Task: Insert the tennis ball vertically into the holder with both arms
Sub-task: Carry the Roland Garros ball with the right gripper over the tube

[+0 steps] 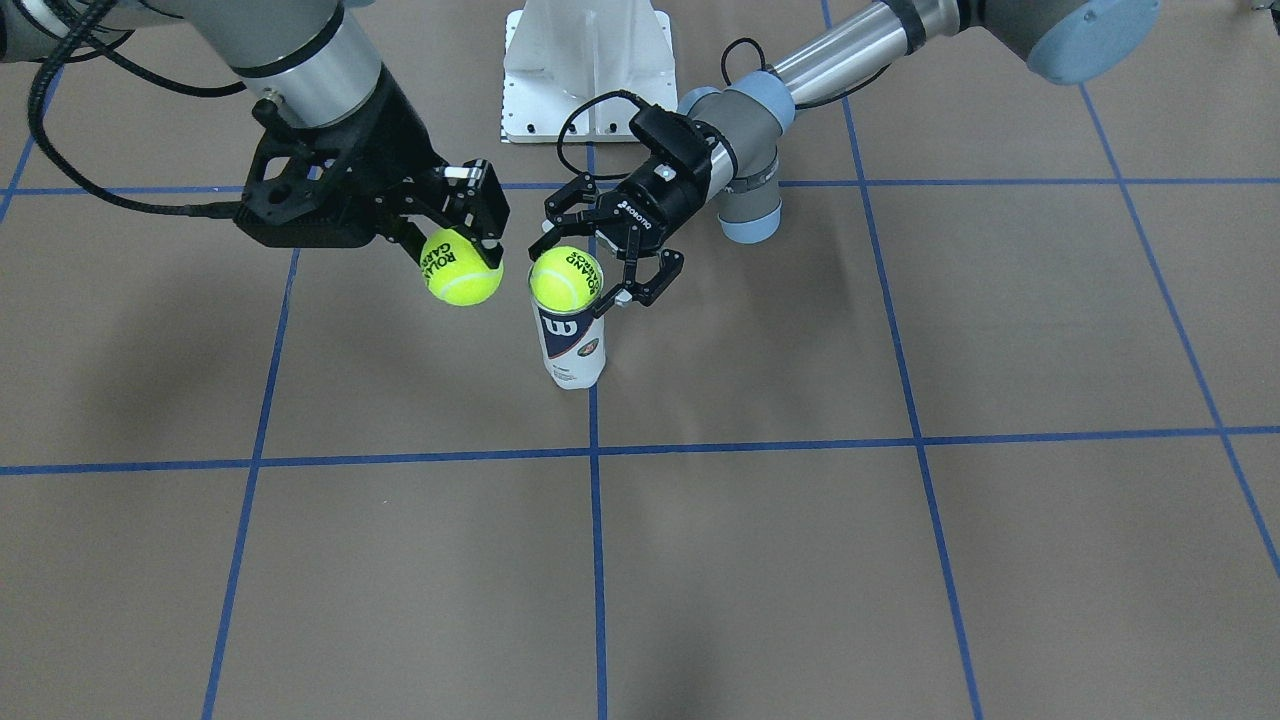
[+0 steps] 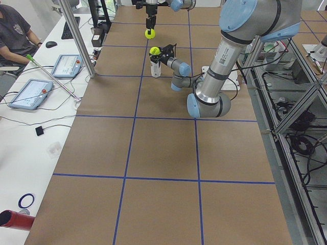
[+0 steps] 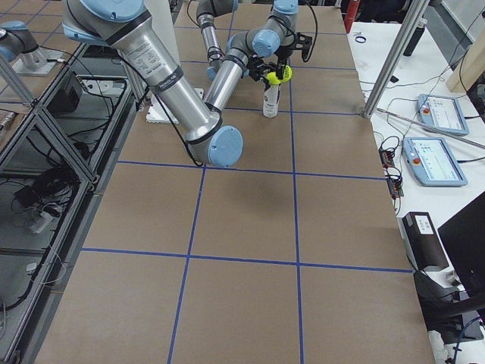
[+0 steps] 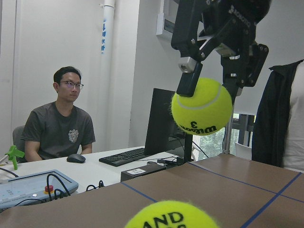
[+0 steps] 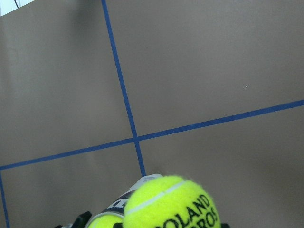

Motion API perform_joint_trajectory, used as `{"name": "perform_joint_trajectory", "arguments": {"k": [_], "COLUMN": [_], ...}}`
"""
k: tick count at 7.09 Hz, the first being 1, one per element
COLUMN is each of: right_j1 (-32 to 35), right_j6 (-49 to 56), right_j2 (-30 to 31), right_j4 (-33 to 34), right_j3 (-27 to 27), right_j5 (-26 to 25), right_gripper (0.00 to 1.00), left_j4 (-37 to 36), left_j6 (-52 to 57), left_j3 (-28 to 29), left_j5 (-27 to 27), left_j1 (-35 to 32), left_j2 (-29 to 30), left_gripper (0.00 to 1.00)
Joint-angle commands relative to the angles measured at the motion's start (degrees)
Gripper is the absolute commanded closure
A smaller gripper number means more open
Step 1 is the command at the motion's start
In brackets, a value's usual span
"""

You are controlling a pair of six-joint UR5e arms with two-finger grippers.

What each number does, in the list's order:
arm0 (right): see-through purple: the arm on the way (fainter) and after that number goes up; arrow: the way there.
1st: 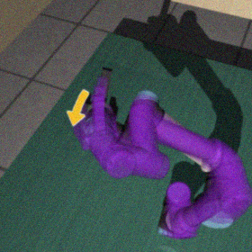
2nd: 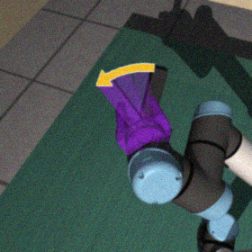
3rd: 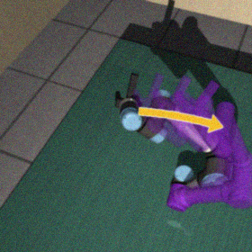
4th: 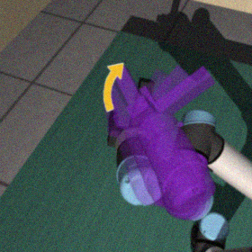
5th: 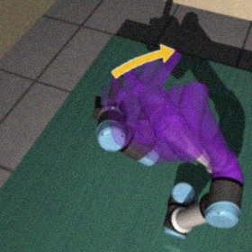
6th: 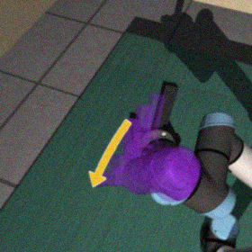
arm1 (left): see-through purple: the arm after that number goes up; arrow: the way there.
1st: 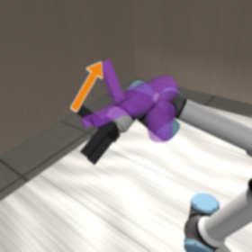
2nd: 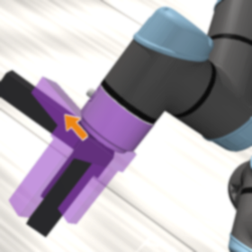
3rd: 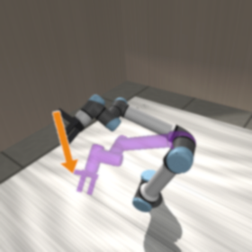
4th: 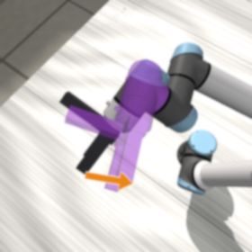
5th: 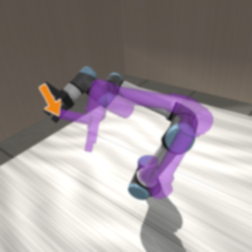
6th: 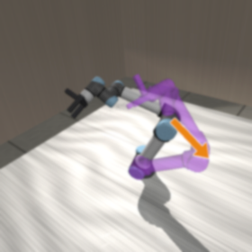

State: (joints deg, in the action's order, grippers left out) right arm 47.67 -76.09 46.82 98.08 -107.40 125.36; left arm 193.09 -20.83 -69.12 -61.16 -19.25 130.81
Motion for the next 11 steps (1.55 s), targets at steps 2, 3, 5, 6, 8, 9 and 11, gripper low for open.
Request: {"name": "perform_joint_trajectory", "arguments": {"k": [2,3,5,6,8,9,11], "right_j1": [-4.5,-5.3,-6.5,-6.6,-6.8,-6.8,-6.9], "right_j6": [-1.9,-2.0,-2.0,-2.0,-1.9,-1.9,-1.9], "right_j2": [-2.7,-3.2,-3.8,-3.7,-3.7,-3.8,-3.8], "right_j4": [0.1,0.1,0.1,0.1,0.1,0.1,0.1], "right_j3": [0.8,1.2,2.0,2.0,2.6,2.8,3.4], "right_j5": [-4.0,-5.0,-6.2,-6.2,-6.4,-6.4,-6.4], "right_gripper": [1.0,1.0,1.0,1.0,1.0,1.0,1.0], "left_j4": [0.0,0.1,0.1,0.1,0.2,0.2,0.2], "left_j6": [-0.1,0.0,-0.1,-0.1,-0.2,-0.3,-0.4], "left_j3": [0.0,0.0,-0.1,-0.1,-0.2,-0.3,-0.3], "left_j5": [0.0,0.1,0.0,0.0,0.0,0.0,0.0], "left_j1": [0.0,0.0,0.0,0.0,0.0,0.0,0.0], "left_j2": [0.0,0.0,0.0,0.0,0.0,0.0,0.0], "left_gripper": [0.06,0.06,0.06,0.06,0.05,0.05,0.04]}}
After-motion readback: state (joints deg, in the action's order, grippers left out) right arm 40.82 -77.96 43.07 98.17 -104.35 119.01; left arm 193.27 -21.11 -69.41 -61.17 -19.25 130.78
